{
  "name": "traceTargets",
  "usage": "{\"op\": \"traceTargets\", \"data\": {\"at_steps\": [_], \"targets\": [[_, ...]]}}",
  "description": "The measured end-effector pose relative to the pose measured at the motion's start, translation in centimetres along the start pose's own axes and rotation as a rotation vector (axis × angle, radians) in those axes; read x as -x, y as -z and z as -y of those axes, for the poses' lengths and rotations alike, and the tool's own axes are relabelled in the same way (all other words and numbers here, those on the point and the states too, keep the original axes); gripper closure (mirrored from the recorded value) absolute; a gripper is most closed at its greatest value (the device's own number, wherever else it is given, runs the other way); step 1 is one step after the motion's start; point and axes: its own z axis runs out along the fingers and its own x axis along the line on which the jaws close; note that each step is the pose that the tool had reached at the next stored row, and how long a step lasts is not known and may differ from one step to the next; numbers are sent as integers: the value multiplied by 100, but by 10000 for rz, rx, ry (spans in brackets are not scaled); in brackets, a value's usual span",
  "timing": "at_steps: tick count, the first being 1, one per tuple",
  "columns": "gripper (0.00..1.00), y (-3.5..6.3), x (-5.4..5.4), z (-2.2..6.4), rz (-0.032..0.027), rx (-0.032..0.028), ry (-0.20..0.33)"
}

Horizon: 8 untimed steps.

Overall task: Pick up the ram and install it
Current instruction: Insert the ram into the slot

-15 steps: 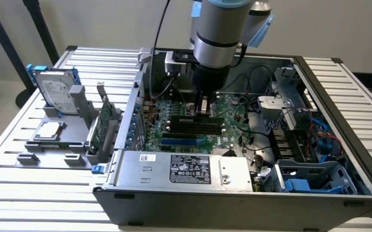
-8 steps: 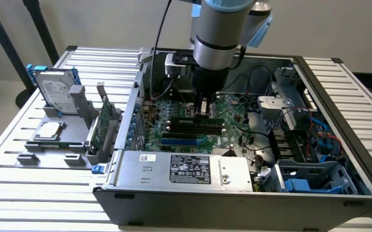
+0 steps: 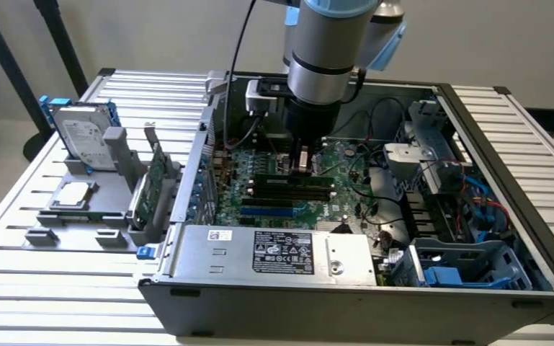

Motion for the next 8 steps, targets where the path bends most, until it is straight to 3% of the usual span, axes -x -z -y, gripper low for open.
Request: {"op": "traceTargets", "data": {"at_steps": [8], "targets": [[86,-7,1,1,-20,-1,-1]]}}
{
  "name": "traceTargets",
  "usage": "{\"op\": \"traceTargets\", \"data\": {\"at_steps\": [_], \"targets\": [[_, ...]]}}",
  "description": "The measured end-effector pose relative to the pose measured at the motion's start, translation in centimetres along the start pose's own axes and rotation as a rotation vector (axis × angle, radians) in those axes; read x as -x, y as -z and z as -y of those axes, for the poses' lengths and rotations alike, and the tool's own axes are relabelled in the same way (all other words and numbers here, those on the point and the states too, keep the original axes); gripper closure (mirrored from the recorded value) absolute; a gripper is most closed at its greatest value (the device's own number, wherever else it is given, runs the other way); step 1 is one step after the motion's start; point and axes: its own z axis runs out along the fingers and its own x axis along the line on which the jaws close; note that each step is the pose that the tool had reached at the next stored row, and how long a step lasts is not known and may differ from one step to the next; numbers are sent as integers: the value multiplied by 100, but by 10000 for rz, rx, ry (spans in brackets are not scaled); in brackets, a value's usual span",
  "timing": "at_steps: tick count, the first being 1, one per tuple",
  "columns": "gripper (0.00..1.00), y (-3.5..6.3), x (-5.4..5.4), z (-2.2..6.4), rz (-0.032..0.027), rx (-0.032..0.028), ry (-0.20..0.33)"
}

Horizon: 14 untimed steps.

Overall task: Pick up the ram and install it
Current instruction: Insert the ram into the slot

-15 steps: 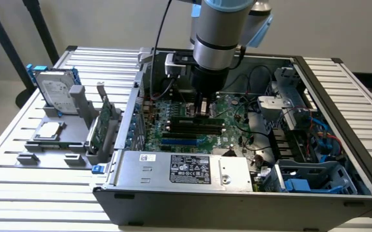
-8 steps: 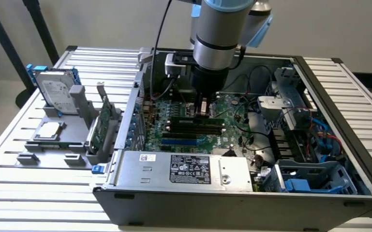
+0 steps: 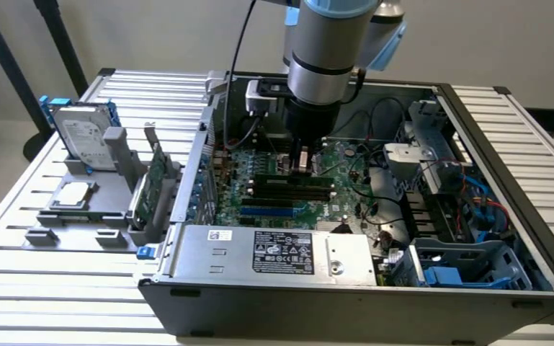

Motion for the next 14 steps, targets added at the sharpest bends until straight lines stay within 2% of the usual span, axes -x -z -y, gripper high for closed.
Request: {"op": "traceTargets", "data": {"at_steps": [5,8,14], "targets": [[86,-8,24,-2,-122,-10,-8],[86,-14,64,-5,-237,-19,-13],[86,-65,85,-3,-379,-29,-22]]}}
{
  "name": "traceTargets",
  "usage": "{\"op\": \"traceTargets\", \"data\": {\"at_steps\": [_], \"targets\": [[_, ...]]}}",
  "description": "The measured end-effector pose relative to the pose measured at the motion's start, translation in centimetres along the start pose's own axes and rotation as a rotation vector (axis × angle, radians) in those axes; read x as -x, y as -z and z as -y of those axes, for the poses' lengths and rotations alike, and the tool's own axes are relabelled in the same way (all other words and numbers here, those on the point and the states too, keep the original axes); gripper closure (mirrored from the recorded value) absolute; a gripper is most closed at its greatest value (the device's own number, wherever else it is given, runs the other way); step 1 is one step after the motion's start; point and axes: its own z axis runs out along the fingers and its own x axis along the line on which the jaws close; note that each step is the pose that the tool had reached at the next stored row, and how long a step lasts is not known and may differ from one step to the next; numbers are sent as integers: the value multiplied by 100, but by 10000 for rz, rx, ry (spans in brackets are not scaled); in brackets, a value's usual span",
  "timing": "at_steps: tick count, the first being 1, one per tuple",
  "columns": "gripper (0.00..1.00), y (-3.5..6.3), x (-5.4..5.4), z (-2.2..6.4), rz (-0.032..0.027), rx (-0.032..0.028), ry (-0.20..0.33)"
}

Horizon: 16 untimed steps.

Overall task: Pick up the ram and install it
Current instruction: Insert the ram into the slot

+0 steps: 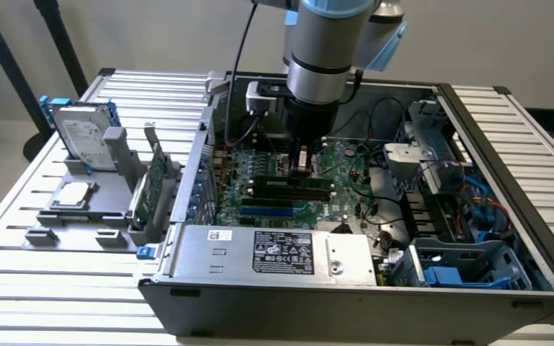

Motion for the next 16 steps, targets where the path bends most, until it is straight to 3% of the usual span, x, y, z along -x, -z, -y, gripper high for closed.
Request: {"op": "traceTargets", "data": {"at_steps": [6,16], "targets": [[86,-24,15,1,-81,-6,-4],[86,-36,27,0,-118,-9,-7]]}}
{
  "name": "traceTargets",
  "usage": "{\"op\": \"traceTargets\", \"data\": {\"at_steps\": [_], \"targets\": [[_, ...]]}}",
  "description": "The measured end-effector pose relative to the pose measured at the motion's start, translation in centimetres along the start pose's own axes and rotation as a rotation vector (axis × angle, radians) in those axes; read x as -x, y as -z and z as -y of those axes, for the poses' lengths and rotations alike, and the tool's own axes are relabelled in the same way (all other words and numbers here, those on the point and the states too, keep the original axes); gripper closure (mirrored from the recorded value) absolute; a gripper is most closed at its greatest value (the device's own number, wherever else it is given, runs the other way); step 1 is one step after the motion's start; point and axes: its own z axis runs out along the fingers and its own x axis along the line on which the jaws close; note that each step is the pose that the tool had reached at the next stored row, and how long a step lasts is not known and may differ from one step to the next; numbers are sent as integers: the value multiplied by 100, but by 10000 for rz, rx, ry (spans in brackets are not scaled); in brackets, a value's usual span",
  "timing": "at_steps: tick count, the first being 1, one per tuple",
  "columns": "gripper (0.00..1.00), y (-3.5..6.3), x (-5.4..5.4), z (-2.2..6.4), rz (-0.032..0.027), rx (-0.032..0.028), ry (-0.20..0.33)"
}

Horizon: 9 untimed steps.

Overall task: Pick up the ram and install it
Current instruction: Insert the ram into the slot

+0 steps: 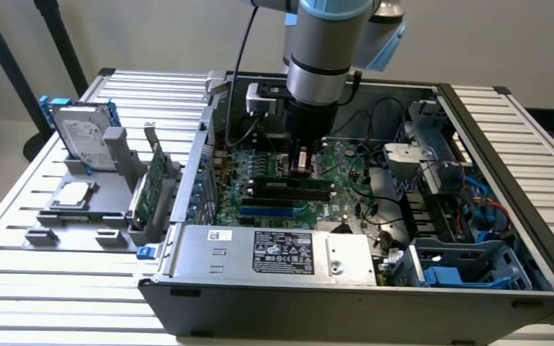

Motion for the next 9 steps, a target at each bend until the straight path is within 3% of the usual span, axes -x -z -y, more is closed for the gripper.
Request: {"op": "traceTargets", "data": {"at_steps": [9], "targets": [[86,-18,21,0,-53,6,-4]]}}
